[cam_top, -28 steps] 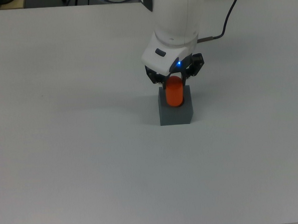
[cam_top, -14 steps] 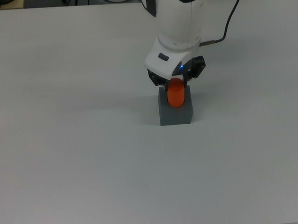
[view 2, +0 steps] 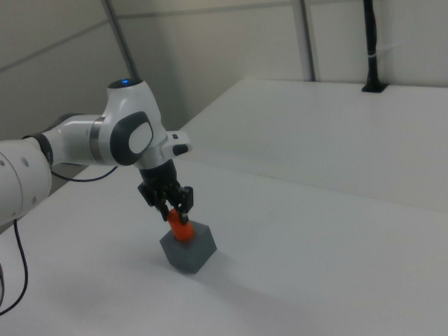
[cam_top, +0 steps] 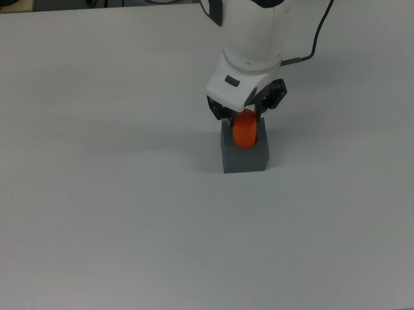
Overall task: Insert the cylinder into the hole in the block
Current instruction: 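Lower the cylinder into the hole and open the gripper, then raise the open gripper up away from the block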
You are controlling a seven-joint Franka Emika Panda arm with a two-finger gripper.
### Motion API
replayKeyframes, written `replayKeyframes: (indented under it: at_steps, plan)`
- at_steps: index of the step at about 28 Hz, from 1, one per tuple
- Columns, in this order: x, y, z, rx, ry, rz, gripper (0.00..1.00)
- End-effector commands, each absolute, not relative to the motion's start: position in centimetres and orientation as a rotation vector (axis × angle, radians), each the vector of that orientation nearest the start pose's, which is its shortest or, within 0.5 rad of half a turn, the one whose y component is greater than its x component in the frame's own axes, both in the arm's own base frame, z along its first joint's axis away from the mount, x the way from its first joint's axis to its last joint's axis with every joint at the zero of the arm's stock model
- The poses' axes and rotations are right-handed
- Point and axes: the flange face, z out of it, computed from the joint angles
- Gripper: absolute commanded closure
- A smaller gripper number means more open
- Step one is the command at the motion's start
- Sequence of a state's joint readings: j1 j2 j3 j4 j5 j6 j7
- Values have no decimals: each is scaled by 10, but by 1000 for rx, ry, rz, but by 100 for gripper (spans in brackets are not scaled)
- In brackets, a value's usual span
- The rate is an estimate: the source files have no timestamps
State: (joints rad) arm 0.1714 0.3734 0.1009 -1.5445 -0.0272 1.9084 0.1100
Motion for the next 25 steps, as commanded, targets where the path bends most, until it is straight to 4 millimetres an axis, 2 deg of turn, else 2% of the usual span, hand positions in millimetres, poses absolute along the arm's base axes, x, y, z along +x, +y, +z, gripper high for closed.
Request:
replayKeyframes:
  at_steps: [1, 7, 9, 13, 14, 15, 20, 21, 25]
  plan:
    - [646, 172, 444, -3148, -248, 17, 0]
    - [644, 166, 464, -3141, -228, -19, 0]
    - [642, 158, 483, -3140, -211, -62, 0]
    - [639, 146, 503, -3143, -193, -112, 0]
    - [640, 138, 508, -3146, -175, -122, 0]
    - [639, 120, 517, -3153, -140, -130, 0]
    - [637, 82, 523, -3179, -115, -75, 0]
    - [637, 66, 524, -3185, -109, -65, 0]
    - [638, 44, 524, -3196, -76, -54, 0]
